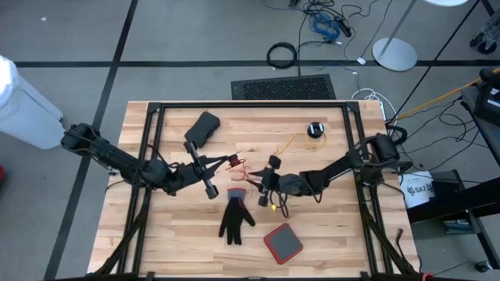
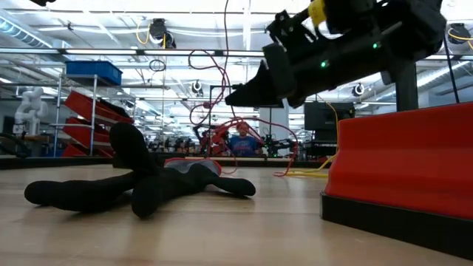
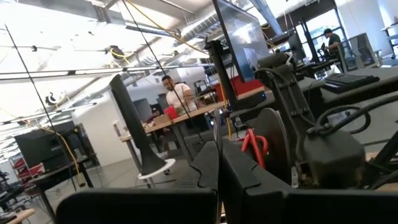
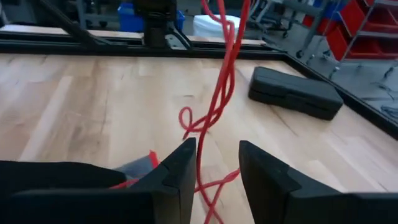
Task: Coil cords
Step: Coil the red wire onto the black spool
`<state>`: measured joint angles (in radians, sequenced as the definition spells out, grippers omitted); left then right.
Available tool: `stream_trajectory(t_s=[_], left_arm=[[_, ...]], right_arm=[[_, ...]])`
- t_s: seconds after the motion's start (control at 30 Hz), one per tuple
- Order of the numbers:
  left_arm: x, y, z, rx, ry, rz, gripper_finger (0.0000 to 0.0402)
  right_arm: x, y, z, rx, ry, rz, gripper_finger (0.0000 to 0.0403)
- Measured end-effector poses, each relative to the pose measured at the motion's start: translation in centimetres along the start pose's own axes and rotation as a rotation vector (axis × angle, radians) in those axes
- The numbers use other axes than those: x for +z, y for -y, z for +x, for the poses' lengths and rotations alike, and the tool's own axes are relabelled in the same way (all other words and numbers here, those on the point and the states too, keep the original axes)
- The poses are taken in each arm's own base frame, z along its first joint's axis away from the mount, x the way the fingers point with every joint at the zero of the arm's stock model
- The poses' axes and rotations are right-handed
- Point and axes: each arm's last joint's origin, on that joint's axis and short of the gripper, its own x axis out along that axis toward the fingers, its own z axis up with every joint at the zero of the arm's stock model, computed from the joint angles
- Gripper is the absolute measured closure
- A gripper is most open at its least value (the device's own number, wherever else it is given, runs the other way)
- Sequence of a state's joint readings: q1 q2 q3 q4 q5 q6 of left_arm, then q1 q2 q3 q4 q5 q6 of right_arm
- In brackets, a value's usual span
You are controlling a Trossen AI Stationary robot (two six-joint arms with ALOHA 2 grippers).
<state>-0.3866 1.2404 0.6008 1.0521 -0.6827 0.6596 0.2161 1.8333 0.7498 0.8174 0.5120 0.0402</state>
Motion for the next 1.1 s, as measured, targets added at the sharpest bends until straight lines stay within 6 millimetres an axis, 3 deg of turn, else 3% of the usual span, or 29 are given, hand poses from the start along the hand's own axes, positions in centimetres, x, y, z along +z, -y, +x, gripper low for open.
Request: stream_trajectory(t_s=[0.23, 0.53, 0.77, 0.93, 1.1], left_arm=[[0.0, 0.0, 0.0, -0.003, -0.005, 0.004, 0.0402], [0.0, 0.0, 0.0, -0.002, -0.005, -0.014, 0.0402], [-0.1, 0.0, 0.0, -0.002, -0.006, -0.014, 0.0402], [-0.1, 0.1, 0.0, -0.003, -0.009, -0.010, 0.0402], [-0.1, 0.1, 0.0, -0.004, -0.011, -0.008, 0.0402]], right_arm=[[0.1, 0.3, 0.5, 0.051, -0.002, 0.026, 0.0305], [-0.2, 0.9, 0.8, 0.034, -0.034, 0.022, 0.0397], [-0.8, 1.0, 0.7, 0.030, -0.107, -0.011, 0.0401], [-1.2, 1.4, -0.6, 0.017, -0.288, -0.032, 0.0402], [-0.8, 1.6, -3.5, 0.006, -0.477, -0.062, 0.0403]])
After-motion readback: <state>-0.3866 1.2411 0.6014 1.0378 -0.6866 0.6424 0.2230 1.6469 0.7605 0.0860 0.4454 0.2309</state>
